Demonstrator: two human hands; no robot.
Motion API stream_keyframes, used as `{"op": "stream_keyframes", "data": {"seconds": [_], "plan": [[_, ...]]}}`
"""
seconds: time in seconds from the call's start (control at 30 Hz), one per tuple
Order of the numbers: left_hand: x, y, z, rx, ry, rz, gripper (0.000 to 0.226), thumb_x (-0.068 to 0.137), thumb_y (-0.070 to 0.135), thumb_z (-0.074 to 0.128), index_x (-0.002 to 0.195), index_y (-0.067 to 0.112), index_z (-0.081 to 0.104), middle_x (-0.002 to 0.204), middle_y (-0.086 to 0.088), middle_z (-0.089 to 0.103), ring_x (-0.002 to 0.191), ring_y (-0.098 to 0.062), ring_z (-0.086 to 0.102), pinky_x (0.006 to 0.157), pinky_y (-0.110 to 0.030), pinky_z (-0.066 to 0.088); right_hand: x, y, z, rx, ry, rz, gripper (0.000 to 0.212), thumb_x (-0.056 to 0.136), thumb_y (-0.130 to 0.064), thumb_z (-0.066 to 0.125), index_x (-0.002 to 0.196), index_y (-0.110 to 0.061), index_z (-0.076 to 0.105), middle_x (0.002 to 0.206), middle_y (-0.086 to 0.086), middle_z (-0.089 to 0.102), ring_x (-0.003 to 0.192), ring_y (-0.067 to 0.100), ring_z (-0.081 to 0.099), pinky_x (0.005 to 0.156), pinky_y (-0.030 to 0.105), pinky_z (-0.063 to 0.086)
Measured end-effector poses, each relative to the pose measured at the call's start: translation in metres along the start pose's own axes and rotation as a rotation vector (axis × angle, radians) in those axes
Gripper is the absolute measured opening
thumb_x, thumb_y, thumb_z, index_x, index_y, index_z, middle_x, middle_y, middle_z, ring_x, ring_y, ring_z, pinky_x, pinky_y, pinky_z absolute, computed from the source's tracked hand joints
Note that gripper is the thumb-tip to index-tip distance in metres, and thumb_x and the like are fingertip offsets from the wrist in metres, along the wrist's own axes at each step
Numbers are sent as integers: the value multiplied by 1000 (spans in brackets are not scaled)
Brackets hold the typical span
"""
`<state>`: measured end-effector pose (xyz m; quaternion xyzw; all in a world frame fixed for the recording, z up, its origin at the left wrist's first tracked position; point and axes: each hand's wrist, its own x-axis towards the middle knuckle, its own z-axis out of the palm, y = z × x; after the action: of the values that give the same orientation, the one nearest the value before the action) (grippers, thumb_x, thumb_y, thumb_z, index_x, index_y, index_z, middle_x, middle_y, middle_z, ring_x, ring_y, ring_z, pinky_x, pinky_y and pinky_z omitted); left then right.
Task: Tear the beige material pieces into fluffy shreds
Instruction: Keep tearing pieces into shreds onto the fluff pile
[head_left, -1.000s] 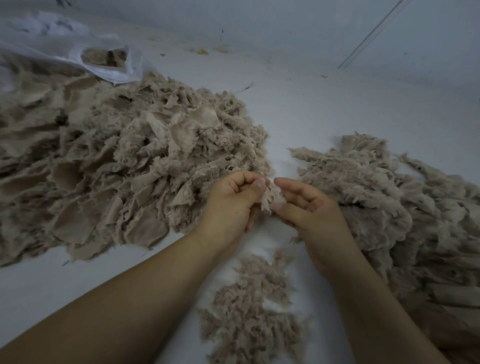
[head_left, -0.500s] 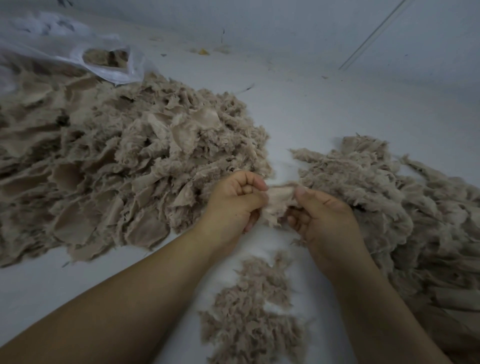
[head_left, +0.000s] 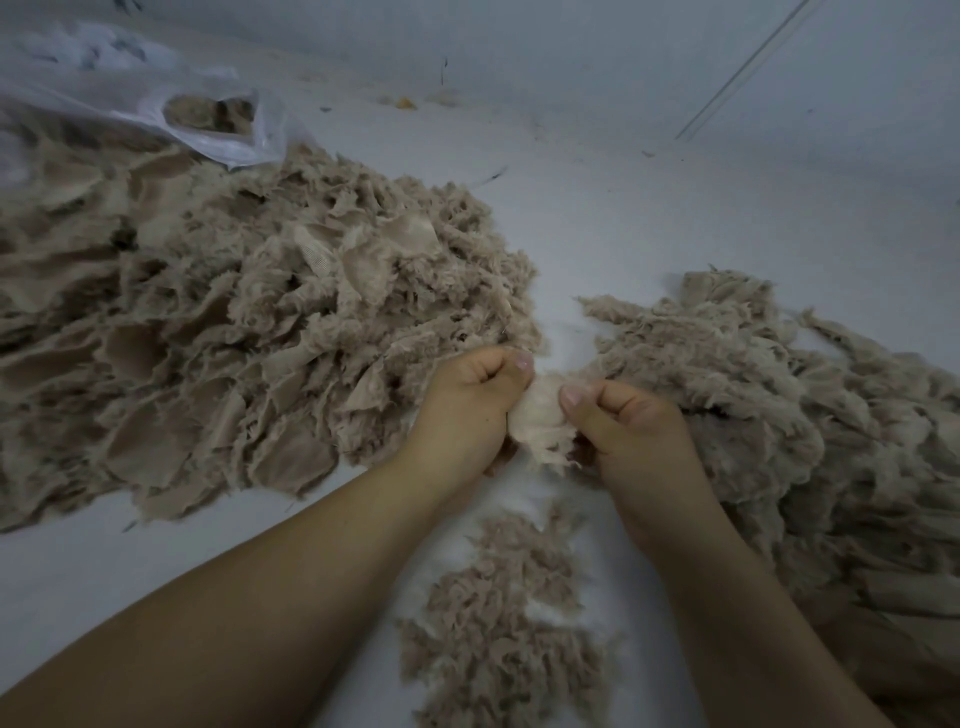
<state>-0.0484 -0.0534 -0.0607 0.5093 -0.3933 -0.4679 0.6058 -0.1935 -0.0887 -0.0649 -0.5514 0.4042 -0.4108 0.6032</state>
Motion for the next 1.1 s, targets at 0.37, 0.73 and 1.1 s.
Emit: {"op": "stream_keyframes", "data": {"seconds": [0.37,0.73,1.1], "plan": [[6,5,-11,122,-261,-141,14,93,5,62,90,-8,58,60,-11,64,29,-12,40,33,-16,25,9,4,-5,133,99,16,33,96,-7,58,73,-20,79,73,7,70,66,16,62,56,21,53],[4,17,-31,219,-567,-178,24,82,19,73,66,4,64,46,-10,58,26,-12,41,32,-14,26,5,4,-1,94,97,-36,47,88,-22,74,66,9,47,65,16,45,61,27,45,59,33,47],[-2,21,-35,229,-633,-205,41,77,45,76,74,6,63,69,-20,60,48,-20,56,41,-24,47,3,1,0,68,76,-15,39,88,-27,73,53,-19,59,55,-1,53,54,14,53,56,27,48]]}}
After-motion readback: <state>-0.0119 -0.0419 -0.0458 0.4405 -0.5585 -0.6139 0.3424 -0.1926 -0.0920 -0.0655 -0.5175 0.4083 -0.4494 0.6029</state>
